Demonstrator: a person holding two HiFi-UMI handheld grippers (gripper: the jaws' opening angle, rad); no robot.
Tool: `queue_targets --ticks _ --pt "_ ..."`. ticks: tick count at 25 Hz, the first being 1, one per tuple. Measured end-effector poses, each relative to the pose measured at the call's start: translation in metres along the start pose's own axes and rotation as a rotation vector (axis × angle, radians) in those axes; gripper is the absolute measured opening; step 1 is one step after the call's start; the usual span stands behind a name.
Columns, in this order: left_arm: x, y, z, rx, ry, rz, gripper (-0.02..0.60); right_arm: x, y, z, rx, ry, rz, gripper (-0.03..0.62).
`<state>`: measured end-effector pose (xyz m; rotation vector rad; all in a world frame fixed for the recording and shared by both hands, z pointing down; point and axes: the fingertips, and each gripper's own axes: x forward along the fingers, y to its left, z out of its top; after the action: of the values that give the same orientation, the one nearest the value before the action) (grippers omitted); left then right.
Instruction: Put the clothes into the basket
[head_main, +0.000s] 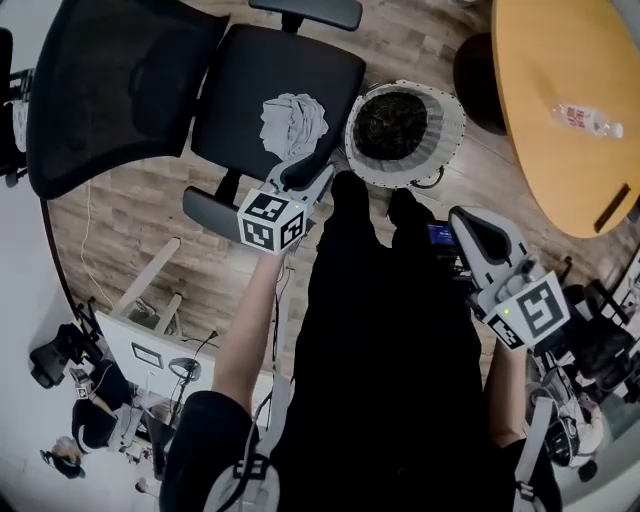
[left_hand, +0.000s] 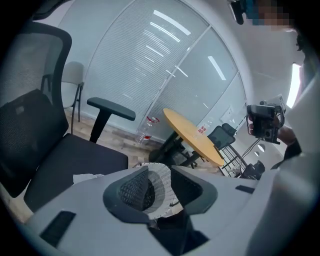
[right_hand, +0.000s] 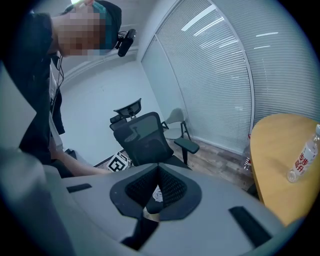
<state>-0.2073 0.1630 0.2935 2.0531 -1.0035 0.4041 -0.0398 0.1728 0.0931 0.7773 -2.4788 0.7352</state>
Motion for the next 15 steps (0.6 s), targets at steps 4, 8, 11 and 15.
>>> queue_targets --ticks 4,8,11,15 --pt "0.013 0.026 -0.012 -0.016 0.043 0.03 0.158 0.008 -0.003 -0.005 0.025 0.04 -0.008 0.017" --pt "0.028 0.054 -0.024 -0.045 0.086 0.054 0.207 0.016 -0.008 -0.008 0.047 0.069 -0.027 0.015" --pt "0.038 0.076 -0.032 -0.063 0.105 0.089 0.227 0.02 -0.009 -0.012 0.063 0.093 -0.033 0.015" --pt "0.048 0.105 -0.045 -0.067 0.131 0.167 0.288 0.026 -0.008 -0.018 0.074 0.129 -0.03 0.015"
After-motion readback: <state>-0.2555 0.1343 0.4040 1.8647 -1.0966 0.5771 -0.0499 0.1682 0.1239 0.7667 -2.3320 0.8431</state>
